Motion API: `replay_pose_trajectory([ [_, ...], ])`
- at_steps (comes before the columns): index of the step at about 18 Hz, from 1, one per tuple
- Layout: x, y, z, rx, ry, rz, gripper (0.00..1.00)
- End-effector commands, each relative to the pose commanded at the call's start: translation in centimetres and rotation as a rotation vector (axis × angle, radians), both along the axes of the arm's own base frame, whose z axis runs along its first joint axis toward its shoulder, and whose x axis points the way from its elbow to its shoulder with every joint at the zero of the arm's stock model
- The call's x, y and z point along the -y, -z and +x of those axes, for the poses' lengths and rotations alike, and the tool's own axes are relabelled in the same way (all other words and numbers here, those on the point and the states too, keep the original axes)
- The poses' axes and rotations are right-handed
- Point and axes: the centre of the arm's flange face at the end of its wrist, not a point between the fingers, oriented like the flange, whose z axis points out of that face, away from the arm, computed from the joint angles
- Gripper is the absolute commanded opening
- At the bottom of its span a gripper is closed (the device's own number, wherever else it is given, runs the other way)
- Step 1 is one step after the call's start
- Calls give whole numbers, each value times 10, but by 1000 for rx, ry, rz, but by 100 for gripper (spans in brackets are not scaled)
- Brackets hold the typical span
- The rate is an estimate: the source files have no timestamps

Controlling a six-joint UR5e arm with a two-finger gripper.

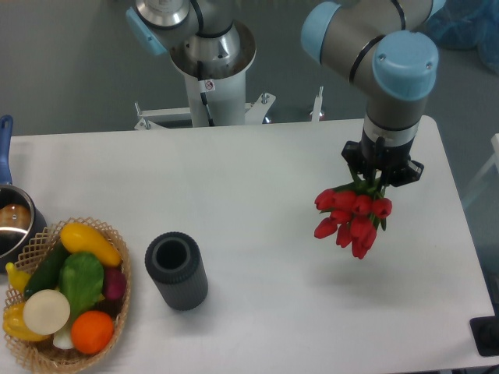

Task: Place the flowers on the table
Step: 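Move the gripper holding the red tulips down toward the table surface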

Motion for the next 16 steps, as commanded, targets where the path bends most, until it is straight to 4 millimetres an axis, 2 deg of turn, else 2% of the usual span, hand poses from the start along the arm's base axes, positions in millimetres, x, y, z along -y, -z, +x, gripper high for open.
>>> replay_pose_trajectory([
  [5, -3, 8, 4, 27, 48, -2, 0],
  [9, -14, 42, 19, 95, 61, -18, 0],
  [13, -11, 71, 37, 149, 74, -41, 0],
  [14, -11, 77, 39, 161, 74, -38, 4],
  [16, -25, 82, 49, 164, 93, -37, 6],
])
